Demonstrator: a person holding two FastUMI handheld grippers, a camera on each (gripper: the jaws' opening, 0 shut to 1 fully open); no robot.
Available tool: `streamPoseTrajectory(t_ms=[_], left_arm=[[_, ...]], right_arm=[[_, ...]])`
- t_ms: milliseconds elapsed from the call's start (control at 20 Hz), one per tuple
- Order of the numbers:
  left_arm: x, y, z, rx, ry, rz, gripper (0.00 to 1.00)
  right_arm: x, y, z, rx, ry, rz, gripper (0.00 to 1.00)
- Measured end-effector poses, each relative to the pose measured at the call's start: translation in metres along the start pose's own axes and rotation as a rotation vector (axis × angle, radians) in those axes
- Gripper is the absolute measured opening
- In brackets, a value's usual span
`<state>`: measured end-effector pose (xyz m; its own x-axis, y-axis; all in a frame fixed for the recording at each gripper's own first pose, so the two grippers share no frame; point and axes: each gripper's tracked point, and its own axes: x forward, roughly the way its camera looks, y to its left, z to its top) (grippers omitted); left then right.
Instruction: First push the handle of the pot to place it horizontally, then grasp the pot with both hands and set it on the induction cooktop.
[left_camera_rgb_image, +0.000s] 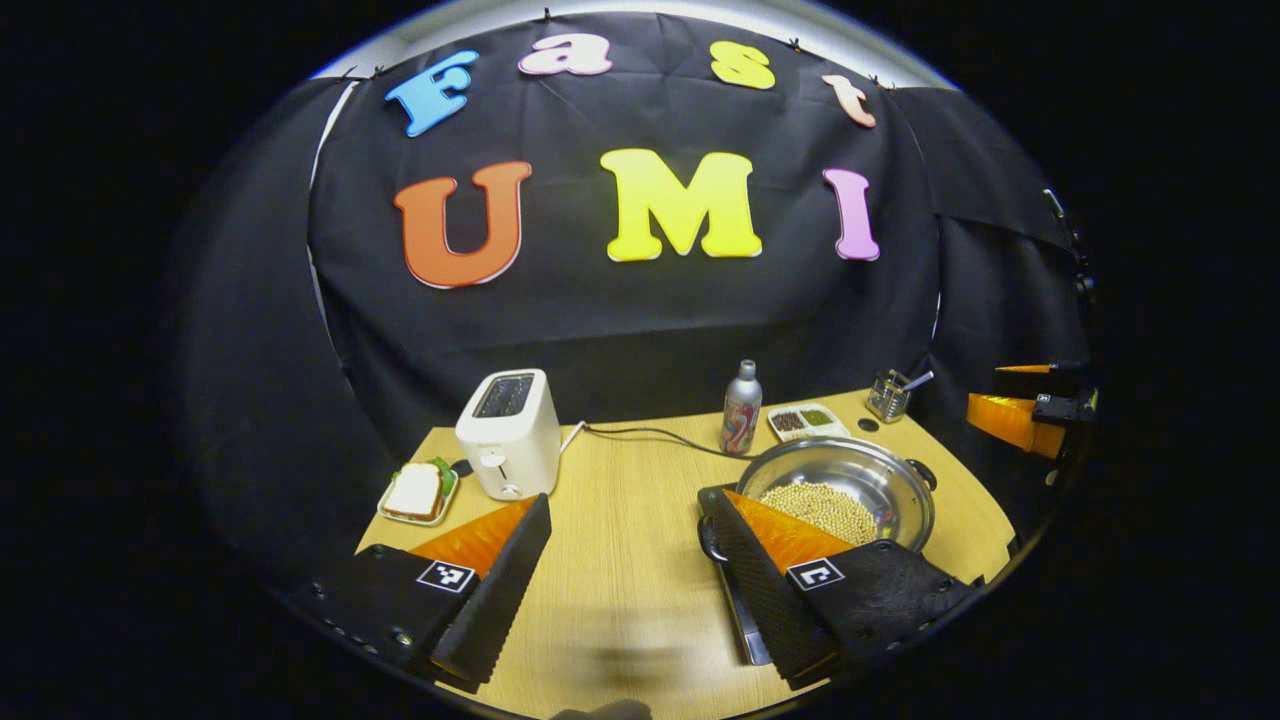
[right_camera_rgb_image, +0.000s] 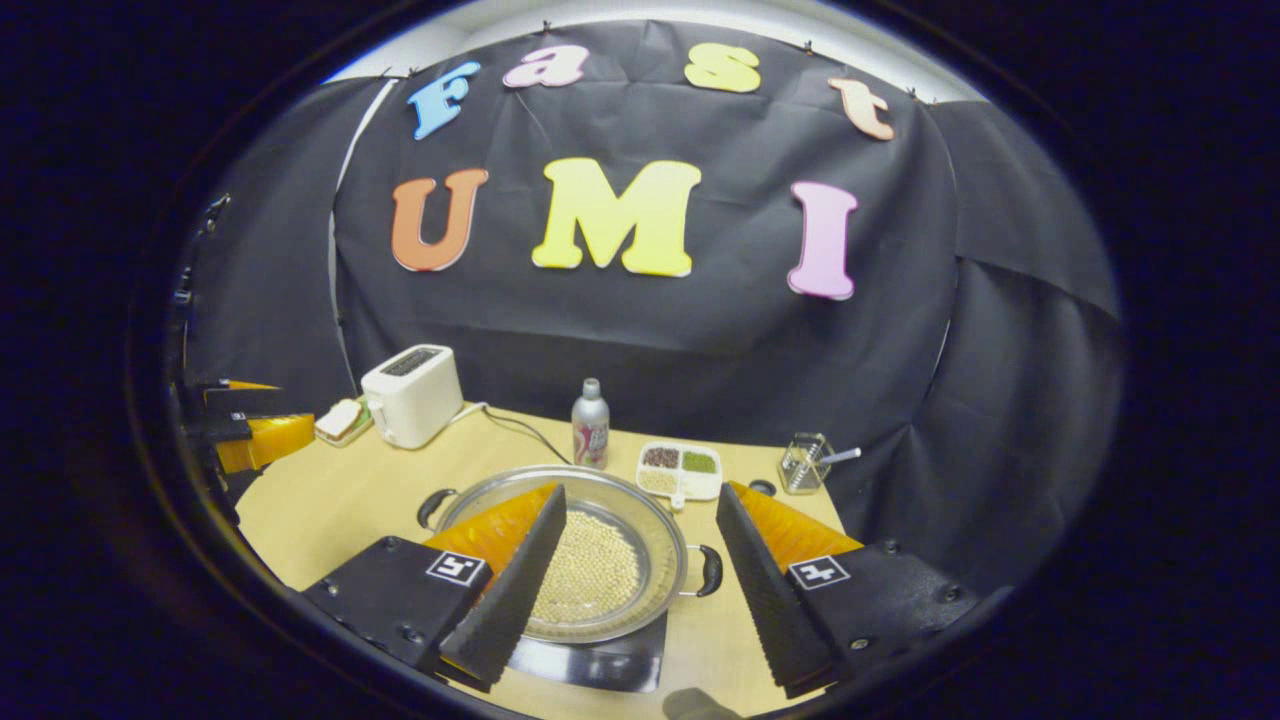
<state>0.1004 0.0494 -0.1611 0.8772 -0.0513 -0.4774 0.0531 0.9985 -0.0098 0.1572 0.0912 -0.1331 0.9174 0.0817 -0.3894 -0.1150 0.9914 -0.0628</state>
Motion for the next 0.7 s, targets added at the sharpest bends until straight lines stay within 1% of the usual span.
streamPoseTrajectory(t_ms=[50,150,200,350,450,550,700], left_arm=[[-0.013,0.005,0.007,-0.011,-0.031,0.003,0.98],[-0.033,0.018,0.023,-0.027,-0.086,0.015,0.97],[-0.042,0.025,0.032,-0.037,-0.116,0.020,0.98],[-0.066,0.036,0.053,-0.078,-0.177,0.003,0.97],[-0.083,0.044,0.071,-0.081,-0.231,-0.004,0.96],[-0.099,0.049,0.089,-0.082,-0.280,-0.011,0.96],[-0.121,0.054,0.109,-0.081,-0.342,-0.007,0.96]], right_arm=[[-0.012,0.005,0.014,0.001,-0.031,-0.001,0.95],[-0.035,0.017,0.040,0.010,-0.089,-0.009,0.95],[-0.046,0.021,0.052,0.009,-0.119,-0.016,0.98],[-0.082,0.034,0.085,0.020,-0.209,-0.032,0.98],[-0.106,0.043,0.104,0.037,-0.268,-0.035,0.98],[-0.138,0.044,0.124,0.066,-0.336,-0.034,0.99],[-0.164,0.040,0.136,0.116,-0.390,-0.036,0.98]])
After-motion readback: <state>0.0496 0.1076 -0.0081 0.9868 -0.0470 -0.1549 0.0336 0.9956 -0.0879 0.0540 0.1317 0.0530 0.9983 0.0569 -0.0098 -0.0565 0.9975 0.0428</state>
